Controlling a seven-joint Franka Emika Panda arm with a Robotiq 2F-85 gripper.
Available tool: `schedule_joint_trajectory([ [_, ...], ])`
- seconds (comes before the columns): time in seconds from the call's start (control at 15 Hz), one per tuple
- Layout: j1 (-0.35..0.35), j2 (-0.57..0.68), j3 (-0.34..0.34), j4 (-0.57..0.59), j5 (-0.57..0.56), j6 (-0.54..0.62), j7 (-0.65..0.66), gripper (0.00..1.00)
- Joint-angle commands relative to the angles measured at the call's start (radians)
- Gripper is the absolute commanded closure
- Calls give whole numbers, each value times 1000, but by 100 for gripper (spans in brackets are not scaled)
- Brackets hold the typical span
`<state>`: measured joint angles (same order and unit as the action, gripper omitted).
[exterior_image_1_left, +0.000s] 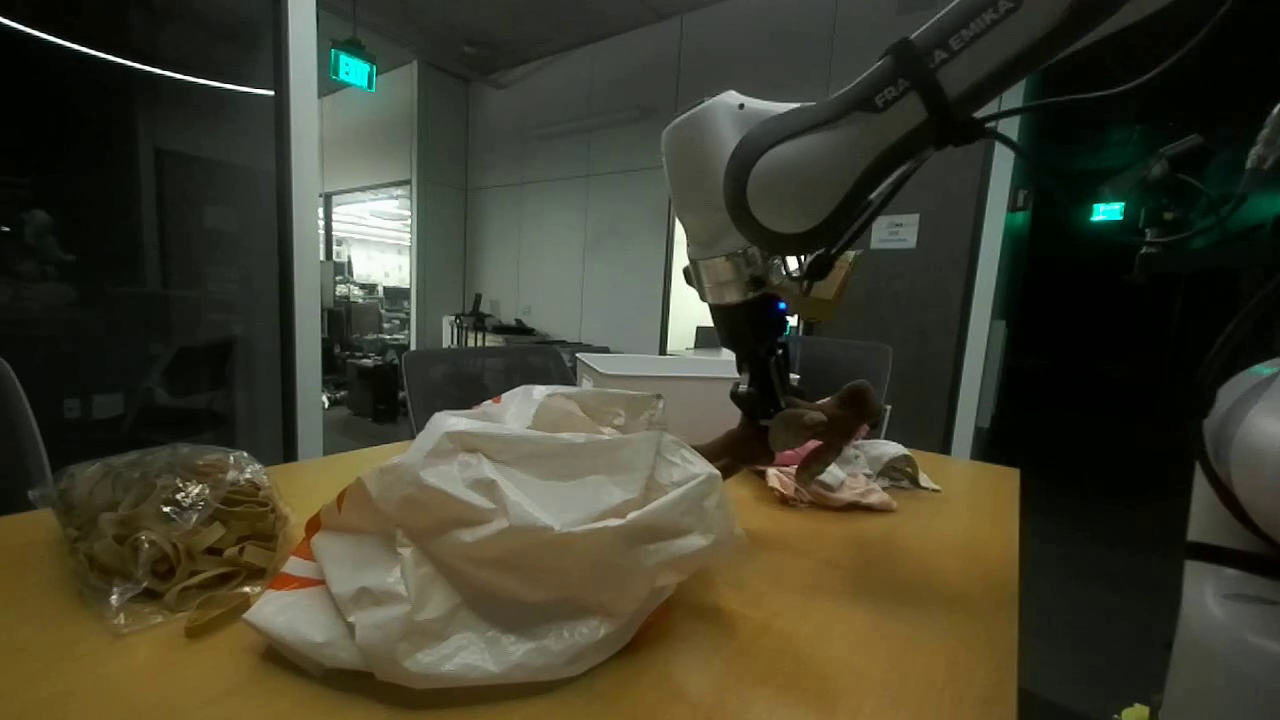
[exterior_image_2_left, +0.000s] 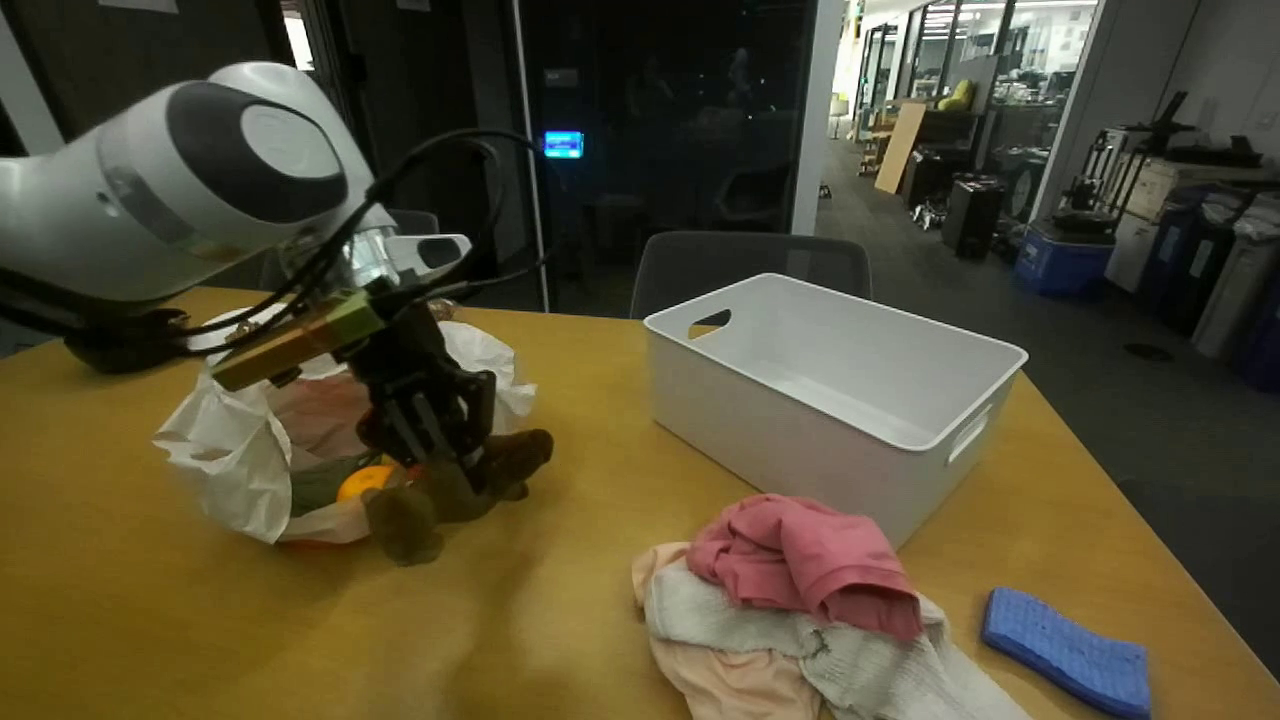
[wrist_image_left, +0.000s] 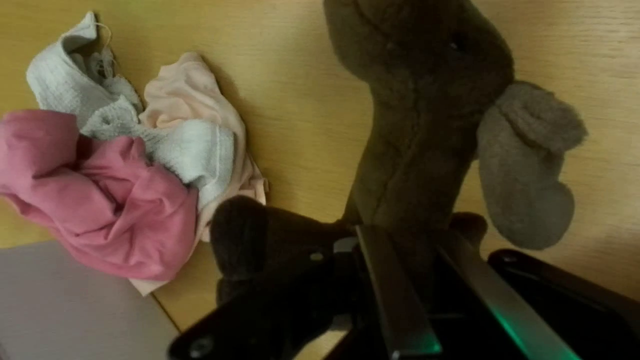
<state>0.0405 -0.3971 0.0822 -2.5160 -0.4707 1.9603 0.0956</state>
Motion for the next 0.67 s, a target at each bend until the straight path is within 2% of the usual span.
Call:
schedule_joint_trajectory([
  [0.0,46,-177,55,-110,-21,74,8,88],
  [0.27,93,-243,108,-137,-10,151,13,88],
  [0.6,98,-151,204,-90,-23,217,69,89],
])
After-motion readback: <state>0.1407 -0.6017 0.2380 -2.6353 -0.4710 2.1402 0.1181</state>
